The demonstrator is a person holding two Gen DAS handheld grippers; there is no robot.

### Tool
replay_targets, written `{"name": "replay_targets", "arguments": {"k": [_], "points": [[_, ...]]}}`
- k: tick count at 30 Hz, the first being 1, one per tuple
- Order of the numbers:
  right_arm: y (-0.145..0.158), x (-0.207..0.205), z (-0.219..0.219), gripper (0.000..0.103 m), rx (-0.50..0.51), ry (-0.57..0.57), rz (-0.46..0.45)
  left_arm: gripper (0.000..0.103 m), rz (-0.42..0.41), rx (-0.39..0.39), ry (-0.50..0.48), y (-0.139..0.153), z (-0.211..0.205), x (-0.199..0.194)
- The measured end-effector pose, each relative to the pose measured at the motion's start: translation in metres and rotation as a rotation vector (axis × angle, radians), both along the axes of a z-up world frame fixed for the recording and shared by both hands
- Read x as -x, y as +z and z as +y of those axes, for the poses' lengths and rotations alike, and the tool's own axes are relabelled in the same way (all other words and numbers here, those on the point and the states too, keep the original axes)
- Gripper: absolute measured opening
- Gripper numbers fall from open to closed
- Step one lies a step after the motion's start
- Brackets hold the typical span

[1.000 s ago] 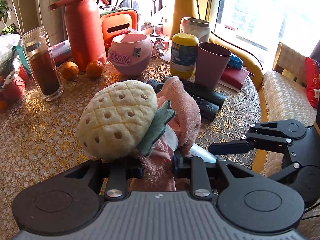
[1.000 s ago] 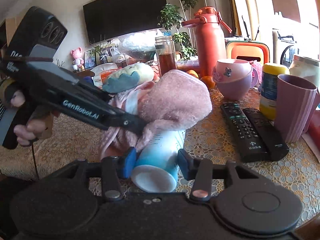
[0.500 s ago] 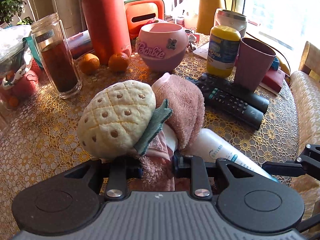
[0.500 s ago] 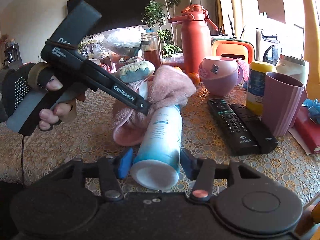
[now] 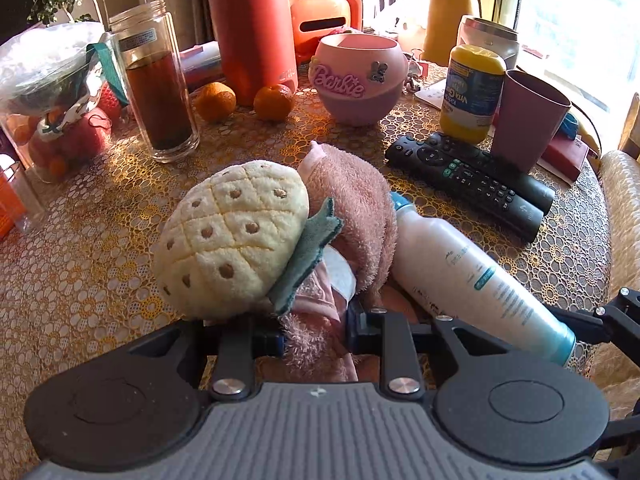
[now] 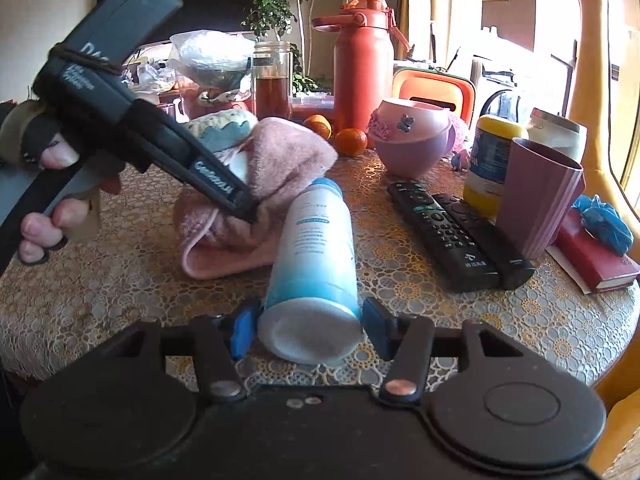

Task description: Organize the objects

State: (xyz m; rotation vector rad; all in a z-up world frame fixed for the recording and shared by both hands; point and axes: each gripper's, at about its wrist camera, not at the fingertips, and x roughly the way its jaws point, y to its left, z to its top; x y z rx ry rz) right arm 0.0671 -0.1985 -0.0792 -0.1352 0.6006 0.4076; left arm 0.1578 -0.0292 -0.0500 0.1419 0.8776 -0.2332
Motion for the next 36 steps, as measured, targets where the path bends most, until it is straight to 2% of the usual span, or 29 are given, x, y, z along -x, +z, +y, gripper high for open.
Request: {"name": "replay_targets", "arguments": {"k": [8, 14, 20, 23, 29, 32, 36], "points": [[-0.001, -0.002, -0.007, 0.052, 0.002, 0.044, -0.009, 0.025, -0.011, 0.005, 0.037, 0.01, 0.019, 0.034], [0.003, -0.002, -0.017, 0.052, -0.045, 0.102, -0.004, 0.025, -0.035, 0.002, 0.054, 0.02, 0.029, 0.067], [0.01, 0.005, -0.007, 0.052, -0.069, 0.202, -0.015, 0.025, -0.076, 0.014, 0.063, 0.037, 0.037, 0.102], [0.011, 0.013, 0.006, 0.052, -0.071, 0.295, -0.019, 0.025, -0.096, 0.013, 0.051, 0.047, 0.04, 0.118], [0.011, 0.02, 0.029, 0.052, -0.032, 0.502, -0.023, 0.025, -0.116, 0.028, -0.039, 0.068, 0.039, 0.153], [0.008, 0.017, 0.035, 0.052, 0.008, 0.543, -0.031, 0.025, -0.128, 0.017, -0.123, 0.075, 0.021, 0.163], [0.005, 0.016, 0.036, 0.052, 0.039, 0.576, -0.031, 0.025, -0.12, 0.017, -0.203, 0.071, -0.005, 0.158]]}}
